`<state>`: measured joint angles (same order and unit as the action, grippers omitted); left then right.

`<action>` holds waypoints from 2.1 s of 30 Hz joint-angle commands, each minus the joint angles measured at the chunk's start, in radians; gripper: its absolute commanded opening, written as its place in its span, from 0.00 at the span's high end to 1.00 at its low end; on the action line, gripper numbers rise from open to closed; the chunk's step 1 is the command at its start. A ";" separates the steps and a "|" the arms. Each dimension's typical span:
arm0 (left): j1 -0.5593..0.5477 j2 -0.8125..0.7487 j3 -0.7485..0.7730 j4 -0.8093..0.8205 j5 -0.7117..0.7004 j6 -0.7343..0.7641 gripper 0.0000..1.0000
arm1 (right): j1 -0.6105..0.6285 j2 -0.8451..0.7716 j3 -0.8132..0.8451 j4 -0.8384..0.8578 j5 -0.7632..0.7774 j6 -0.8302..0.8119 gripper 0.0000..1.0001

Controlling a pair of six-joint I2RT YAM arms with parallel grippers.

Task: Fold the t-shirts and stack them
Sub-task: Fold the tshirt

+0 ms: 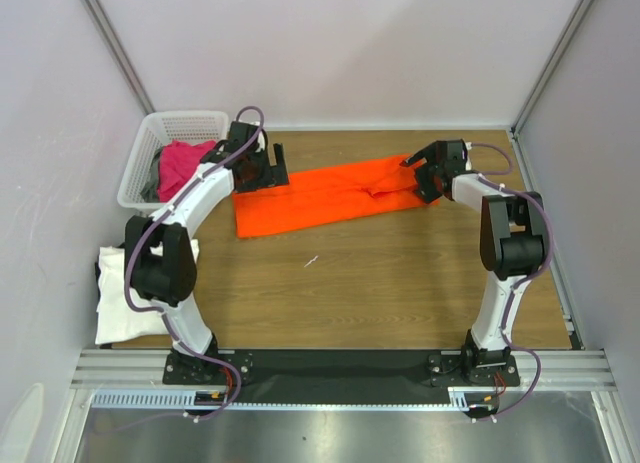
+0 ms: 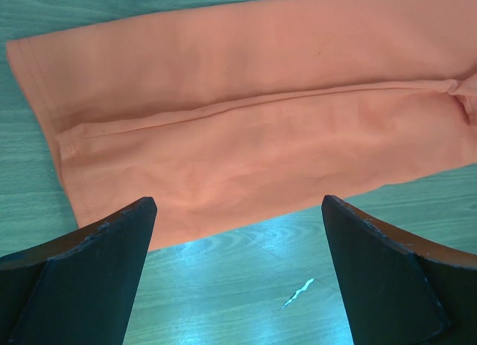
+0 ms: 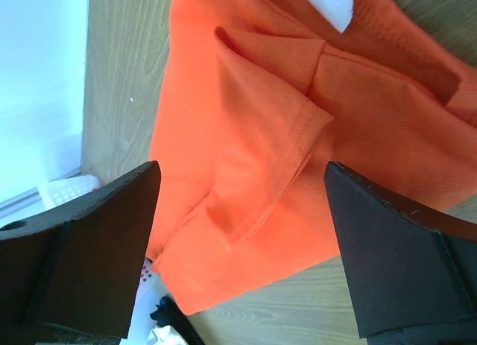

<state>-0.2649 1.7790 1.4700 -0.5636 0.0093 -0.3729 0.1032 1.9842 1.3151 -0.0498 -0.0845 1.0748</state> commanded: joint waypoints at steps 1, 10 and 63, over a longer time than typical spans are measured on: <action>0.012 -0.059 0.030 0.008 0.035 0.019 0.00 | 0.015 0.021 0.019 0.039 0.038 0.016 0.03; 0.044 -0.084 0.012 0.011 0.050 0.023 0.00 | 0.023 0.073 0.061 0.116 0.066 0.020 0.06; 0.036 0.033 0.004 0.163 0.161 0.142 0.02 | 0.036 -0.102 0.035 -0.056 -0.068 -0.262 0.10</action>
<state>-0.2157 1.7641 1.4372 -0.4553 0.1513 -0.3309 0.1387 1.9743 1.3922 -0.0063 -0.2150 0.9207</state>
